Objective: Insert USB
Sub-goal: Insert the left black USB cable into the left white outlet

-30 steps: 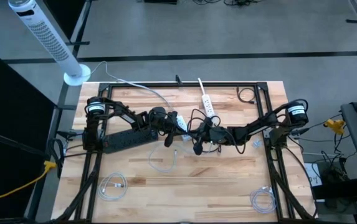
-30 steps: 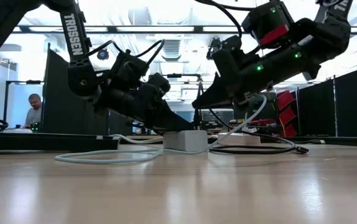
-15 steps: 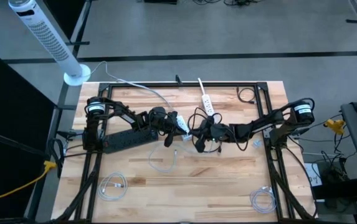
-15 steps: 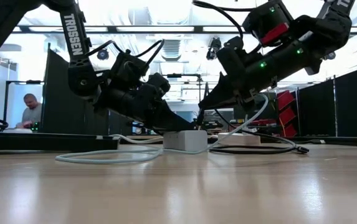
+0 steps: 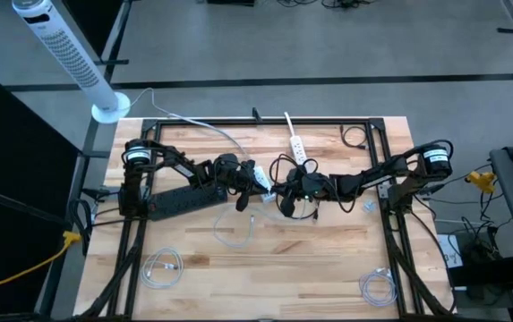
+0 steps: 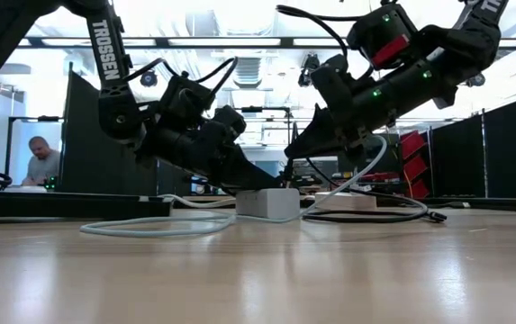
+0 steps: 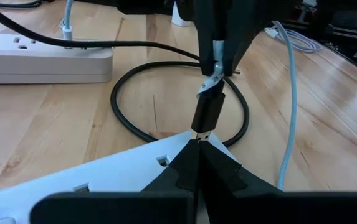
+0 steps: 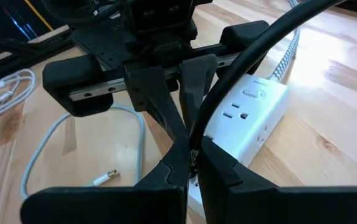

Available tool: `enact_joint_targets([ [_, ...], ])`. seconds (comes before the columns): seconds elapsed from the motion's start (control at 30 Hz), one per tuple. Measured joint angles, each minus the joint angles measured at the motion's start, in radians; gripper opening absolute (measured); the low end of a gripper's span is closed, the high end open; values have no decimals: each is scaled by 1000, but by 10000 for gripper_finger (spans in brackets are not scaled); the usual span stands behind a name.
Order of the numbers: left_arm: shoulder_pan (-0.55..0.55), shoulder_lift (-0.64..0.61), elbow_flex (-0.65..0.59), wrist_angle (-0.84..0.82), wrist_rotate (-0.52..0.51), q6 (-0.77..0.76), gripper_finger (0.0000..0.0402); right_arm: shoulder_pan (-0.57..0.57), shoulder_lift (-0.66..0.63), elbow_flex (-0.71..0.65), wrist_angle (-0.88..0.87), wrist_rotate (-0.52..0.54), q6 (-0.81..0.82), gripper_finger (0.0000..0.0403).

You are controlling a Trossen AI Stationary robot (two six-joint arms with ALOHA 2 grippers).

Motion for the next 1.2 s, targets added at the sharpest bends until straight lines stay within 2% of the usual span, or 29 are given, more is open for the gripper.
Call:
enact_joint_targets([
  [0.17, -3, 0, -2, 12, -23, -41, 0, 1, 0, 27, -38, -8, -52, 4],
  [0.43, -35, 0, -2, 24, -168, -57, 0, 1, 1, 42, -65, -5, -92, 4],
  [0.7, -53, 0, 0, 25, -238, -64, 0, -4, 1, 42, -69, 11, -96, 4],
  [0.93, -55, 0, 0, 24, -254, -64, 0, -23, -6, 44, -105, -2, -43, 4],
  [1.2, -55, 0, 0, 17, -253, -64, 0, -76, -49, 45, -163, -104, -37, 4],
])
